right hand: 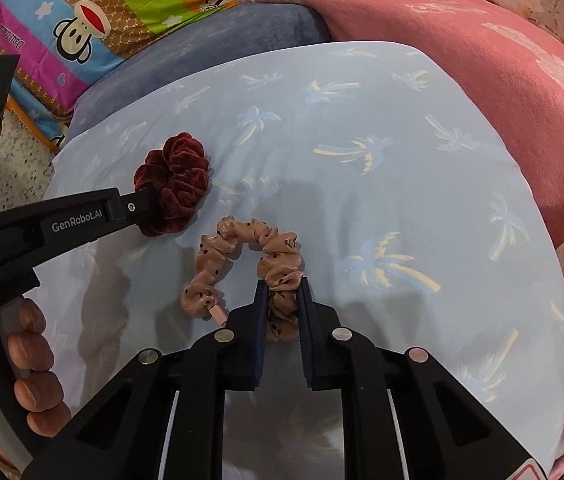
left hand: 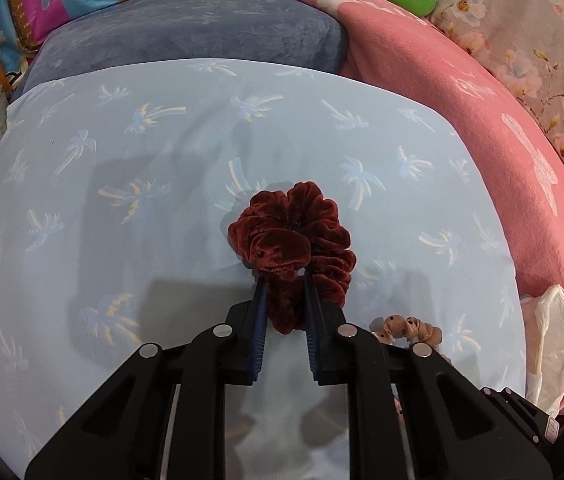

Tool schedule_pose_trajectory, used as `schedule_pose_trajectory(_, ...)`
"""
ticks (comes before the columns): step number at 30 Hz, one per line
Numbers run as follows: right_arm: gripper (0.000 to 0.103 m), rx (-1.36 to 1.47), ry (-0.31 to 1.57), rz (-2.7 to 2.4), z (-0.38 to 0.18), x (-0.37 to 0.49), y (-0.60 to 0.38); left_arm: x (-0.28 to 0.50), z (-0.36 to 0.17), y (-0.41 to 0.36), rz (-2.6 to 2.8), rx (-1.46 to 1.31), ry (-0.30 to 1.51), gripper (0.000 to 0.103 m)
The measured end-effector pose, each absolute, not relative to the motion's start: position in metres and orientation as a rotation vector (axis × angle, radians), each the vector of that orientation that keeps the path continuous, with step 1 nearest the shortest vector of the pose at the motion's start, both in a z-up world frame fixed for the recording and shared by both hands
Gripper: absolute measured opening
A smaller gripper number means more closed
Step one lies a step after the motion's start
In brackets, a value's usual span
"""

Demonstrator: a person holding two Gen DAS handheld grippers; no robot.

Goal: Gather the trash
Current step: 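Grasp the dark red scrunchie with left gripper while right gripper grasps the tan scrunchie, then carry both scrunchies with both grippers over the bin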

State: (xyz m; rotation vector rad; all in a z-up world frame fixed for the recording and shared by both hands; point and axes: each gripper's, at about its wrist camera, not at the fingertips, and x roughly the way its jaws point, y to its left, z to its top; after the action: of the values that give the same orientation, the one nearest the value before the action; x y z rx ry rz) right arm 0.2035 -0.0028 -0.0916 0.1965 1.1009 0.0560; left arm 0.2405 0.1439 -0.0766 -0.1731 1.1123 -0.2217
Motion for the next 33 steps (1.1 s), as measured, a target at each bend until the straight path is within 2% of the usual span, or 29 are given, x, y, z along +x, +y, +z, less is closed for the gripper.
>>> schedule_pose_trajectory(13, 0.013, 0.240, 0.994, -0.005, -0.044, 0.159, -0.045, 0.196, -0.042, 0.101, -0.294, -0.121, 1.057, 0.015)
schedule_pose_trajectory(15, 0.013, 0.248, 0.976, -0.016, -0.037, 0.151, -0.053, 0.190, -0.036, 0.093, -0.312, -0.114, 1.047, 0.011)
schedule_pose_trajectory(33, 0.013, 0.346, 0.851, -0.143, 0.002, 0.084, -0.141, 0.132, 0.006, 0.006, -0.468, 0.010, 0.954, 0.010)
